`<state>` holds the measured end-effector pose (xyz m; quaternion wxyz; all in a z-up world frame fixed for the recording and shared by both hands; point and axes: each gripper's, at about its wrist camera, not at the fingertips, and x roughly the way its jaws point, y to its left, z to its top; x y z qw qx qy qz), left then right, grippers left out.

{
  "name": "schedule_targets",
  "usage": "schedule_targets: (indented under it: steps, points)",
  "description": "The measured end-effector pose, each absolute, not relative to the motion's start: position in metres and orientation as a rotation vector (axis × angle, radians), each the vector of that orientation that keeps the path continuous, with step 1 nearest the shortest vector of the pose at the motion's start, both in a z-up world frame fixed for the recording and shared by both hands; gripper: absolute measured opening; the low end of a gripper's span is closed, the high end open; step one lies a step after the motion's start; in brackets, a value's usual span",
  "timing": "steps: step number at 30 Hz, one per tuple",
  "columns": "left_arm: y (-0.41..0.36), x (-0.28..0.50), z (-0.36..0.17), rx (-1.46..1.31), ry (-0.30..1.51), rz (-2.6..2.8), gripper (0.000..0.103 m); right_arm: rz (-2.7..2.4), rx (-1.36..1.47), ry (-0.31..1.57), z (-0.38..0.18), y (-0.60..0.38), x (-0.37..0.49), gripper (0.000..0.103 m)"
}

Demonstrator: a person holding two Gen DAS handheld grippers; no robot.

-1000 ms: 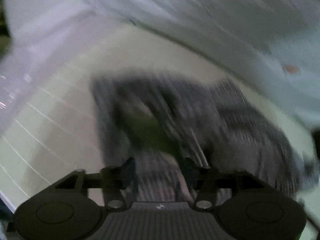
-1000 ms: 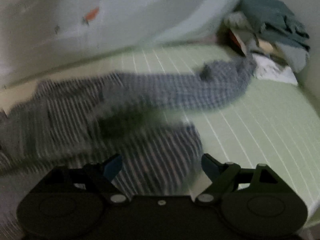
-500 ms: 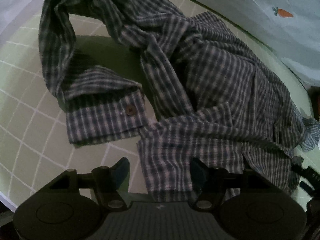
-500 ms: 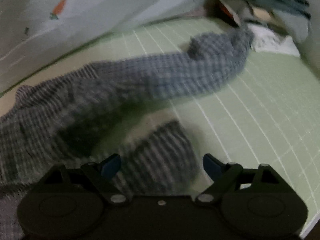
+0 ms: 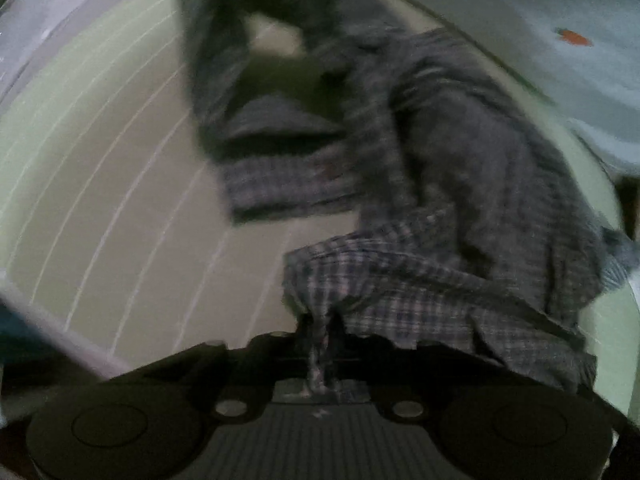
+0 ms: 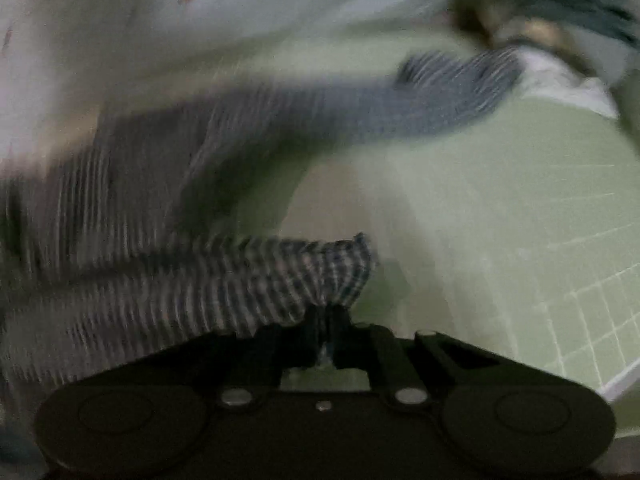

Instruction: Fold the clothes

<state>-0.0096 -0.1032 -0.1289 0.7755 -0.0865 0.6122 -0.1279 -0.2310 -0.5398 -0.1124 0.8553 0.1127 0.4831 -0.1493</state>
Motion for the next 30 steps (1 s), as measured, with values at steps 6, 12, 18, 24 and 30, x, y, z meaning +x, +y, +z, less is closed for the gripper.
schedule_targets:
  steps: [6,12,18,24,30]
  points:
    - [-0.095,0.02,-0.096,-0.268,1.185,-0.194,0.052,-0.336,0.203,0.909,-0.083,-0.535,-0.207,0.059]
    - [-0.121,0.061,-0.057,-0.229,1.005,-0.244,0.063,-0.347,0.195,0.777,-0.052,-0.539,-0.148,0.076]
    - [-0.148,0.1,-0.049,-0.187,0.958,-0.306,0.066,-0.258,0.096,0.732,-0.052,-0.523,-0.081,0.103]
    - [-0.211,0.159,-0.074,-0.042,1.026,-0.438,0.072,-0.163,0.112,0.718,-0.063,-0.515,-0.01,0.103]
    - [-0.268,0.206,-0.119,0.159,1.173,-0.492,0.072,-0.143,0.136,0.794,-0.085,-0.517,0.067,0.103]
